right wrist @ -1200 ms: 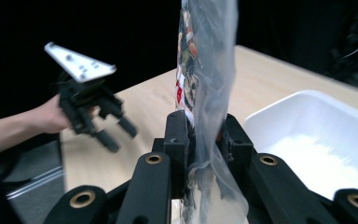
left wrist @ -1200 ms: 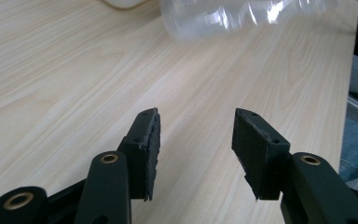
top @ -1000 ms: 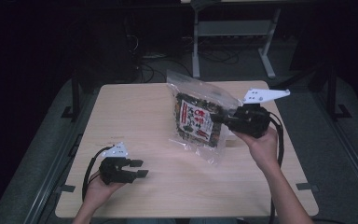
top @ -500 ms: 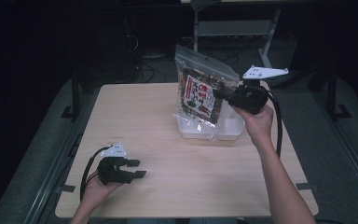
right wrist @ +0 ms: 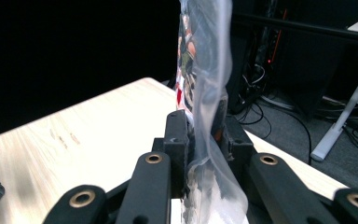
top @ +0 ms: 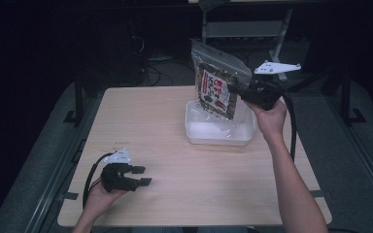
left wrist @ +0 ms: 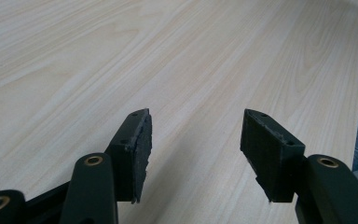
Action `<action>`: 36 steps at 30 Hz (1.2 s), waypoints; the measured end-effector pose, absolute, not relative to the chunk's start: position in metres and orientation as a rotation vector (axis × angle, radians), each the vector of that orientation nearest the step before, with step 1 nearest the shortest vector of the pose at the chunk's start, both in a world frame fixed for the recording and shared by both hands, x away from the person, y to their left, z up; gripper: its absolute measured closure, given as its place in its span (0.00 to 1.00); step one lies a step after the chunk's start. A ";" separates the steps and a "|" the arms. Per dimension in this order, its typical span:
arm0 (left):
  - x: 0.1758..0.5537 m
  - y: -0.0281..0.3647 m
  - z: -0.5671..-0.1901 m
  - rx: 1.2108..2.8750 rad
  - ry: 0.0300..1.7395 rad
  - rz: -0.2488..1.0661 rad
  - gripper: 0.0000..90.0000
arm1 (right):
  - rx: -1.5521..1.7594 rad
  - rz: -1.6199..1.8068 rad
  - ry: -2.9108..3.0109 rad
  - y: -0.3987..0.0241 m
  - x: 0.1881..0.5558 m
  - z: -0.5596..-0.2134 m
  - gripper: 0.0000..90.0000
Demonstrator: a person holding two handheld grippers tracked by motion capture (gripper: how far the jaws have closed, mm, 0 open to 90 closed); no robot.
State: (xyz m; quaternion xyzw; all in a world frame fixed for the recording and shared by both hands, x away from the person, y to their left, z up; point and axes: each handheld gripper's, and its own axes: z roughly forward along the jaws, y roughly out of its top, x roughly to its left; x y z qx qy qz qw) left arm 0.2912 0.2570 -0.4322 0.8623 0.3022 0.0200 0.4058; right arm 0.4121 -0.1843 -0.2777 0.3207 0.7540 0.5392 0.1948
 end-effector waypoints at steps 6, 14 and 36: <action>0.291 0.257 -0.432 2.175 0.760 0.048 0.47 | 0.927 1.501 2.128 -0.178 0.427 -0.292 0.84; 0.291 0.258 -0.434 2.181 0.760 0.039 0.47 | 0.947 1.461 2.153 -0.174 0.437 -0.312 0.84; 0.292 0.260 -0.433 2.172 0.759 0.040 0.48 | 0.976 1.432 2.191 -0.168 0.437 -0.346 0.84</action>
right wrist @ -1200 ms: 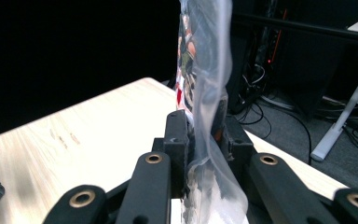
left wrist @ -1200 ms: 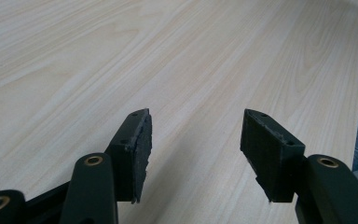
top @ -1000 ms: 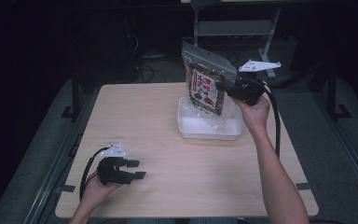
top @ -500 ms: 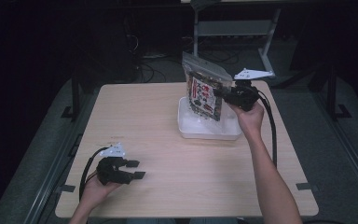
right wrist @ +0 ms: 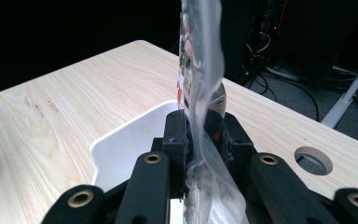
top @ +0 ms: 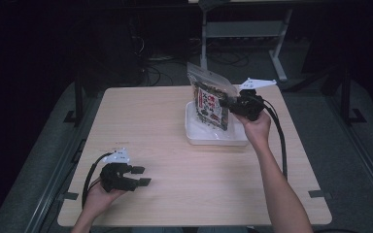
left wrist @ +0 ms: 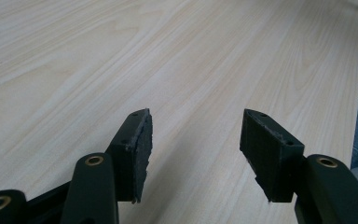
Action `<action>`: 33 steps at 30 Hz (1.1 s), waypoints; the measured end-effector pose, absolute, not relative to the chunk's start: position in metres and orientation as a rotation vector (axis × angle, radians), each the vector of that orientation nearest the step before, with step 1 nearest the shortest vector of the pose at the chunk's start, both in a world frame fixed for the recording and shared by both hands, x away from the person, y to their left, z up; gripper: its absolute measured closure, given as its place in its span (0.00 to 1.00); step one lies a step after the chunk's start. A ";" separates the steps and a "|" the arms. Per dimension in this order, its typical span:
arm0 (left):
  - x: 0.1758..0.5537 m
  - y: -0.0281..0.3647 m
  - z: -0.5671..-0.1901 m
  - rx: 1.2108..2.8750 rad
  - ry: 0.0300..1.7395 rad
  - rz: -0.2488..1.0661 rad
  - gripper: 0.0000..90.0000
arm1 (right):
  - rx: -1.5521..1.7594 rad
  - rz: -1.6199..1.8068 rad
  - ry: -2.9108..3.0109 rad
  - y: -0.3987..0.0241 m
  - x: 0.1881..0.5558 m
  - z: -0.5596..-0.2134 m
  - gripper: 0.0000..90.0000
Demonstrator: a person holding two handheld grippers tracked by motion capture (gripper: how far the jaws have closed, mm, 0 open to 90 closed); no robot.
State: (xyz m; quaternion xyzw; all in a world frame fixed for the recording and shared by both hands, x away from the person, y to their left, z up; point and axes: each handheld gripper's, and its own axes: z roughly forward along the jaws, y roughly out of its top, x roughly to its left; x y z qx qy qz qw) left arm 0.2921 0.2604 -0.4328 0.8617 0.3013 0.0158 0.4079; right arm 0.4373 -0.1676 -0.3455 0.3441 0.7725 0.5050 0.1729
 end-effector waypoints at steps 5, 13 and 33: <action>0.292 0.260 -0.433 2.171 0.761 0.037 0.48 | 0.975 1.422 2.202 -0.169 0.438 -0.347 0.84; 0.292 0.259 -0.433 2.173 0.761 0.041 0.47 | 1.018 1.450 2.178 -0.178 0.434 -0.354 0.84; 0.292 0.260 -0.433 2.179 0.773 0.052 0.44 | 1.100 1.461 2.201 -0.188 0.434 -0.351 0.61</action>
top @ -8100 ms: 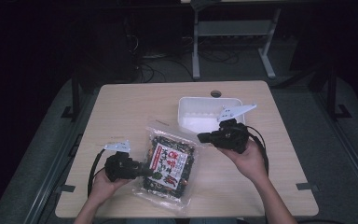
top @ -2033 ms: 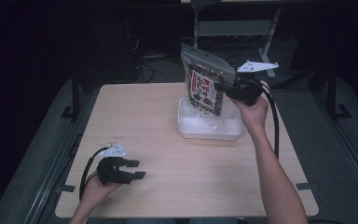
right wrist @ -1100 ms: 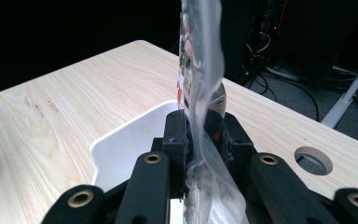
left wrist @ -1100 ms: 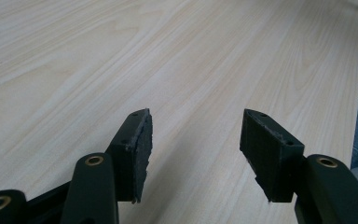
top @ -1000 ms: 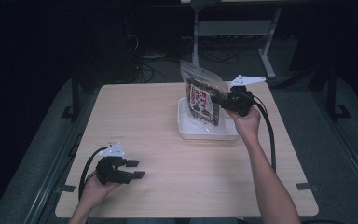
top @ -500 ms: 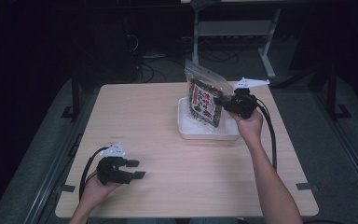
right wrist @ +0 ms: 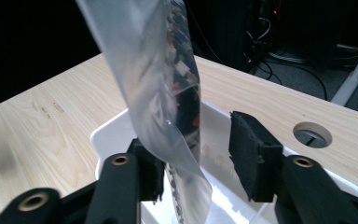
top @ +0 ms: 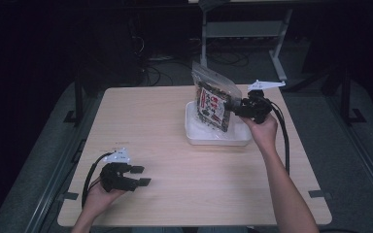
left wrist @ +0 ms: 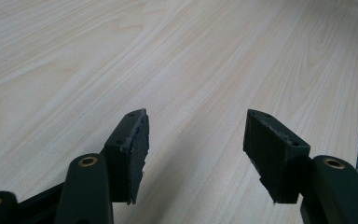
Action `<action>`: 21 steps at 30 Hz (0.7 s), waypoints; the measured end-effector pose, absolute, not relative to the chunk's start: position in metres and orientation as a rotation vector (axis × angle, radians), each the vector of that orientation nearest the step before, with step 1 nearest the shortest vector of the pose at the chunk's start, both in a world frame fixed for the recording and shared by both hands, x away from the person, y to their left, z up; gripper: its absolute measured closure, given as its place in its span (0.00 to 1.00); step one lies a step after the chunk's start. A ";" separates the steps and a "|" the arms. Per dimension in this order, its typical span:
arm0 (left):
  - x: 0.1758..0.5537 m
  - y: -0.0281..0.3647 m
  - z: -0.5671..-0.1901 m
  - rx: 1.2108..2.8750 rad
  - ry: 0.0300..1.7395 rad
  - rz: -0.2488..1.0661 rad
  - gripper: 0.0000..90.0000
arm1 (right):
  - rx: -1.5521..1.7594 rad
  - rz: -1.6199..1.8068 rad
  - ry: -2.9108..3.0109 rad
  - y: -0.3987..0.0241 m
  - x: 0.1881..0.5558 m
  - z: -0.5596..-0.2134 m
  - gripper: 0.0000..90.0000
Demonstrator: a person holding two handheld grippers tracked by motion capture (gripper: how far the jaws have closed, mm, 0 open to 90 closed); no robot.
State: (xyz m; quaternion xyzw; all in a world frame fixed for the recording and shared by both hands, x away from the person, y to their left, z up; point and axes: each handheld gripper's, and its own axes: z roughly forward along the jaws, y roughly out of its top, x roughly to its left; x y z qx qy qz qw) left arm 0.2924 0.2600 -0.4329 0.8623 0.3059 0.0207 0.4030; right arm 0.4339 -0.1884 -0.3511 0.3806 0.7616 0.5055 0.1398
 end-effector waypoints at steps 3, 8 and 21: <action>0.292 0.259 -0.433 2.177 0.773 0.049 0.44 | 1.104 1.457 2.219 -0.189 0.433 -0.351 0.56; 0.293 0.259 -0.433 2.181 0.771 0.048 0.43 | 1.107 1.455 2.236 -0.189 0.432 -0.351 0.53; 0.293 0.258 -0.433 2.181 0.775 0.056 0.41 | 1.091 1.459 2.247 -0.192 0.424 -0.347 0.48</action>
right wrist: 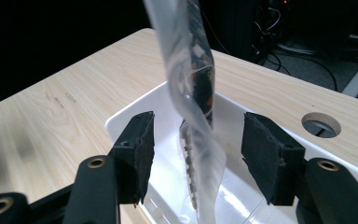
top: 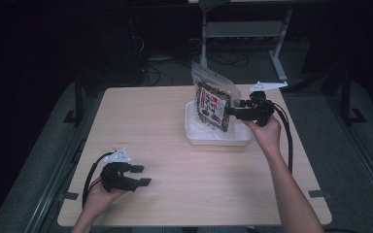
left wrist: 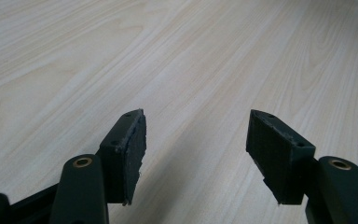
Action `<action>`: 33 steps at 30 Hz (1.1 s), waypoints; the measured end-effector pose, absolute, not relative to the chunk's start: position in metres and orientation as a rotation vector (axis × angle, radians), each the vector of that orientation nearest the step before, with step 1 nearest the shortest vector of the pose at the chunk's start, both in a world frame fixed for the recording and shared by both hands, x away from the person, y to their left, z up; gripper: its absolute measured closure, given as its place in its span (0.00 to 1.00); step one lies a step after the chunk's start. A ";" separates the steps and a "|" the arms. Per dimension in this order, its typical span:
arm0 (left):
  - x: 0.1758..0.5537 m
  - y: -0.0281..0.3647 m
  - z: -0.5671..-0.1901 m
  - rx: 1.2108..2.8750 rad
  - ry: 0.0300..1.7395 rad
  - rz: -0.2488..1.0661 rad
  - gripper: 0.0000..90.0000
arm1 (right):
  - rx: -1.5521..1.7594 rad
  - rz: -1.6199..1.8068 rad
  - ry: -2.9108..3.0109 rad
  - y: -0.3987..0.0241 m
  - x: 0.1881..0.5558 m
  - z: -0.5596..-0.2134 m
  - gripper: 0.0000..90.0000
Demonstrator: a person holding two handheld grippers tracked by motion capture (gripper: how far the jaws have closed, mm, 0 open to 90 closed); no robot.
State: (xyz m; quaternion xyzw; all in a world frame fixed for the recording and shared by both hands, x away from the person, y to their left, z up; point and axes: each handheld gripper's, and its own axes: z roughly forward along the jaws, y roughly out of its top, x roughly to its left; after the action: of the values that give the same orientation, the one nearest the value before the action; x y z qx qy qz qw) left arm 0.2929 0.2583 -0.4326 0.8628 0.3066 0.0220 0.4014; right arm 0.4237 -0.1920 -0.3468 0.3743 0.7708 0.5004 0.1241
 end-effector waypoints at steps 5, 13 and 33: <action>0.293 0.258 -0.433 2.186 0.775 0.055 0.41 | 1.102 1.481 2.227 -0.199 0.418 -0.349 0.47; 0.293 0.256 -0.433 2.191 0.777 0.057 0.40 | 1.133 1.491 2.230 -0.212 0.409 -0.353 0.46; 0.294 0.256 -0.433 2.191 0.778 0.061 0.37 | 1.145 1.492 2.251 -0.226 0.390 -0.356 0.43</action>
State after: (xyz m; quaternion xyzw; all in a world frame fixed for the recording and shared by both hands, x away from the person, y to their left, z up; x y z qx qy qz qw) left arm 0.2936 0.2555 -0.4333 0.8648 0.3072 0.0243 0.3965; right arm 0.3895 -0.2261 -0.3559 0.3884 0.7633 0.5057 0.1039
